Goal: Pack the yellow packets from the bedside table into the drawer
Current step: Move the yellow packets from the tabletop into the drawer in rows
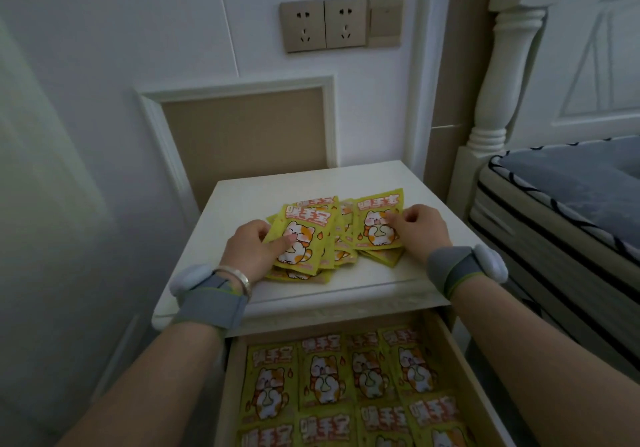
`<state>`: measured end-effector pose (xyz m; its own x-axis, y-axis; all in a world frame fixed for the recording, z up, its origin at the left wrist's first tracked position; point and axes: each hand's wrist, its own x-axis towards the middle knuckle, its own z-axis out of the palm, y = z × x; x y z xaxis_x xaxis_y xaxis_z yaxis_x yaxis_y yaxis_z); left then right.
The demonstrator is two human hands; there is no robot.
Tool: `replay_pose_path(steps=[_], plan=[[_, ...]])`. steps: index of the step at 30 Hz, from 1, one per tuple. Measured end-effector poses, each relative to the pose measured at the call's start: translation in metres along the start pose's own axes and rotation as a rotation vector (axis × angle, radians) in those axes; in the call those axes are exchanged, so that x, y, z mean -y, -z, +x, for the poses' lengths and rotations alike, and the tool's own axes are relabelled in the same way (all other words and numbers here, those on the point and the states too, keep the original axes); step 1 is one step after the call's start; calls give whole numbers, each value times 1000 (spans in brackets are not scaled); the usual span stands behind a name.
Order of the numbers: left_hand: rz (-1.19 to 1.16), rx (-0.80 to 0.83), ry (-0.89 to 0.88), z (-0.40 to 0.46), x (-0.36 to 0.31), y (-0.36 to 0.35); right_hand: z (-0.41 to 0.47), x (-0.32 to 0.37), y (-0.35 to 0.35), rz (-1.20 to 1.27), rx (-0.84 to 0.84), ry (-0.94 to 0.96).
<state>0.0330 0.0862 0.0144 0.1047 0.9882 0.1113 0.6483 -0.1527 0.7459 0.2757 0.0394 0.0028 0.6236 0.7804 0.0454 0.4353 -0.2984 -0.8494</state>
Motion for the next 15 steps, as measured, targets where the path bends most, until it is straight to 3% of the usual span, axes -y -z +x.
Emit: replay_pose_path(steps=[3, 7, 10, 15], plan=[[35, -76, -18, -8, -4, 5, -8, 7, 4, 144, -24, 62], [142, -135, -36, -15, -1, 8, -26, 15, 15, 456, 51, -75], [71, -164, -11, -15, -4, 5, -40, 11, 28, 631, 91, -163], [228, -226, 5, -18, -7, -4, -54, -1, 43, 719, 121, -234]])
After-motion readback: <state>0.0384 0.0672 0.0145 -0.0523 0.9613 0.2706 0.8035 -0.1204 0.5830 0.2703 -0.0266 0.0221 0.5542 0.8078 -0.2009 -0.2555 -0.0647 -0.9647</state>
